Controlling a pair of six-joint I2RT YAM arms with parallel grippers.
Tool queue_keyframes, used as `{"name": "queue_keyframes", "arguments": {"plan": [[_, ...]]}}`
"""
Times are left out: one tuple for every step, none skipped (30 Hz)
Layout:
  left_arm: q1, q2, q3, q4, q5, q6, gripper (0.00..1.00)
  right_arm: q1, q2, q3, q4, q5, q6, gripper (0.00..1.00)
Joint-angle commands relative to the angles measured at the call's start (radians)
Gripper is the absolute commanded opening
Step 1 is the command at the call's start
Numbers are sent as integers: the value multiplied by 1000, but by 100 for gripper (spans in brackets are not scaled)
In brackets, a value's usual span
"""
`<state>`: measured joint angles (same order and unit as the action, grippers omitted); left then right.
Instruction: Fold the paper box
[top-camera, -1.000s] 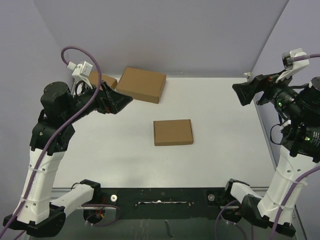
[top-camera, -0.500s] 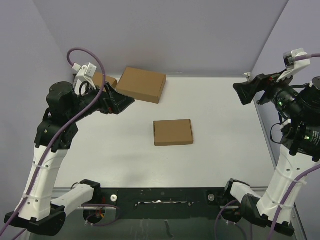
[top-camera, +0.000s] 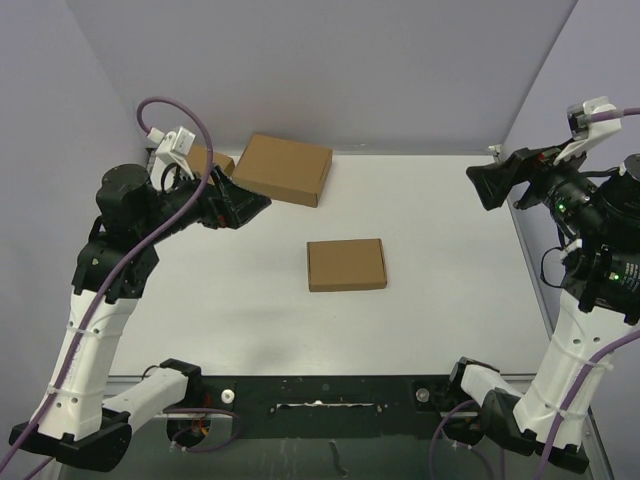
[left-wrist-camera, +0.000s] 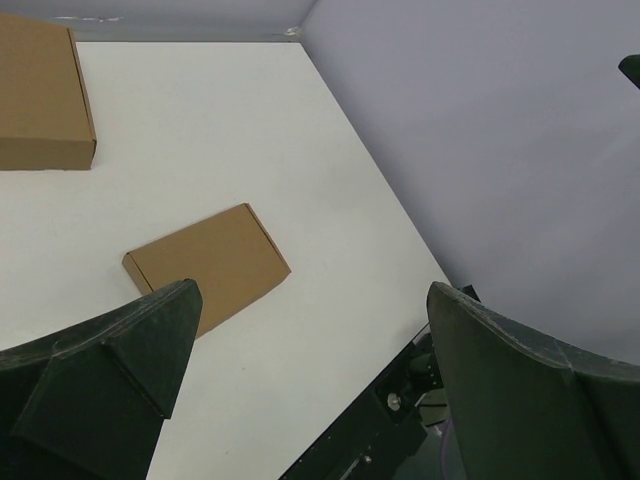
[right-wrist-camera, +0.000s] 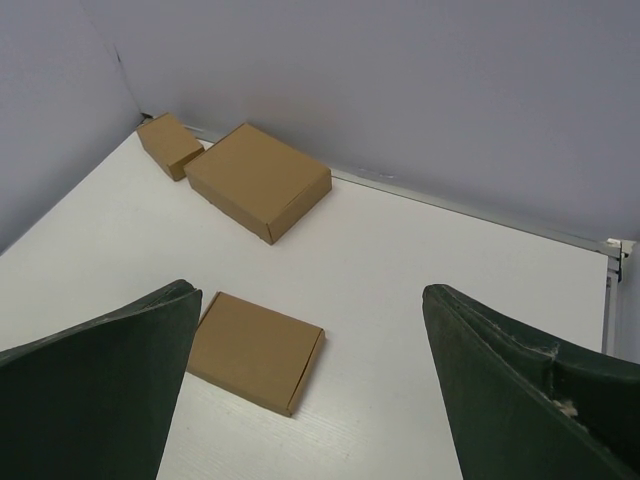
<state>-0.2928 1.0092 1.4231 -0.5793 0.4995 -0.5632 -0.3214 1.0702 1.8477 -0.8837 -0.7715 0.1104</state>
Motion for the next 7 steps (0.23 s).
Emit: {"name": "queue_keyframes", "arguments": {"plan": [[4,-12,-3,65,20,-1,98,-7,-17,-7,46,1,11,98],[4,-13,-5,65,20,-1,98,-8,-18,-8,45,3,10,98],[3,-14,-7,65,20,-1,98,-8,-18,-8,44,2,8,98],[4,-13,-7,67,20,-2,98,-7,-18,-10,42,0,9,98],[3,-14,-8,67,20,-2,98,-7,-18,-13,41,-1,8,98],[3,-14,-9,68,20,-1,98,-7,-19,-16,44,-3,6,98],[3,-15,-11,70,20,-2,98,-7,-21,-20,48,-7,3,98]]}}
